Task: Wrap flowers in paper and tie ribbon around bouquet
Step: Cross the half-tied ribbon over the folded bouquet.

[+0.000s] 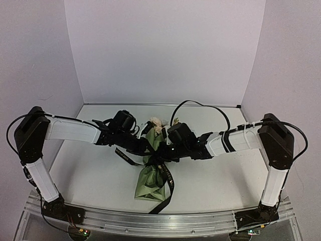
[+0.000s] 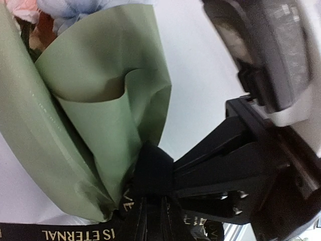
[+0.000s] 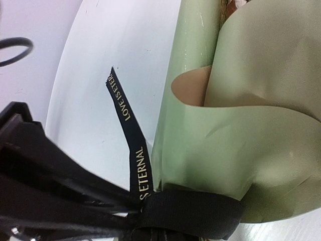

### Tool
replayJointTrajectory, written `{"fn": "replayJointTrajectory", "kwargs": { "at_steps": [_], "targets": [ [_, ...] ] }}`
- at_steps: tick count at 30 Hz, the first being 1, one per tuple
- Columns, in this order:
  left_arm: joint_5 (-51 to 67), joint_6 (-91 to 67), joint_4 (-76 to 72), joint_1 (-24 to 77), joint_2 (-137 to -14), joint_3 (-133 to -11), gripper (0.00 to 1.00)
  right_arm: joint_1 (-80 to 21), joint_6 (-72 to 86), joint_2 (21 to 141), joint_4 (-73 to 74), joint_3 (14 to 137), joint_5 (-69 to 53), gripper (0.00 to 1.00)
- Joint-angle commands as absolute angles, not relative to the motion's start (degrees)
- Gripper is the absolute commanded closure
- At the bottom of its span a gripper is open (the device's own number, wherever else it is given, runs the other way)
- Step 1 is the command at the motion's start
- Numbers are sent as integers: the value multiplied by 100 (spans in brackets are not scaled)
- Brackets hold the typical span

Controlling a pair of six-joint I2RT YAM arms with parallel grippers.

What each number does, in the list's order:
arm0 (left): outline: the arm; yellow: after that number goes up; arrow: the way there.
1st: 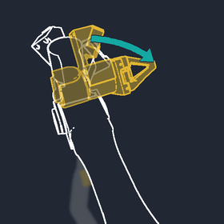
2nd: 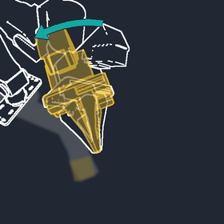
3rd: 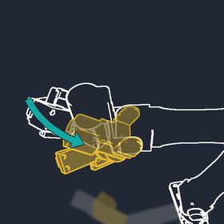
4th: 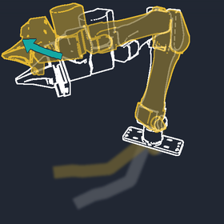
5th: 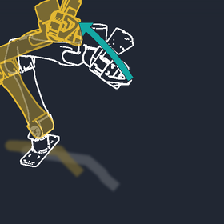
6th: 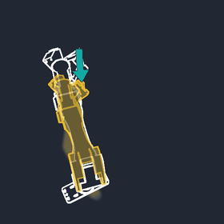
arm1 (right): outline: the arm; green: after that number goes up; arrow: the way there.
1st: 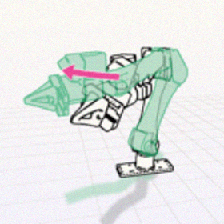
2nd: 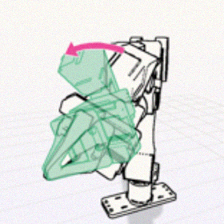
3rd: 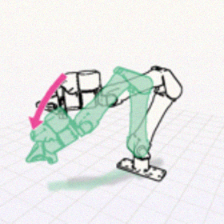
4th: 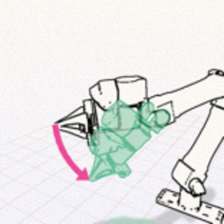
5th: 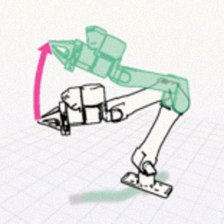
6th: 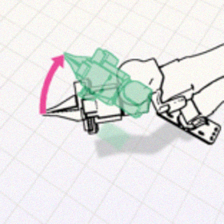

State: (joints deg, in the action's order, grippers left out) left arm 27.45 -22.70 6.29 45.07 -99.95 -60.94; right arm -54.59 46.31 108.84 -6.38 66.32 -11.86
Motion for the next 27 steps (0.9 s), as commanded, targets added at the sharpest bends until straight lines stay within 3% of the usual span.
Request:
{"fn": "replayJointTrajectory", "kwargs": {
  "at_steps": [1,19,27],
  "targets": [
    [3033,-2344,90,4535,-9702,-6032,86,-5490,4749,10833,-1017,6519,-1066,100],
    [2938,-2399,107,4391,-9566,-5923,90,-5333,4751,11127,-1563,6604,-1225,100],
    [2501,-2623,211,3952,-9329,-5724,83,-5314,4592,11185,-1613,6640,-1233,100]
  ]
}}
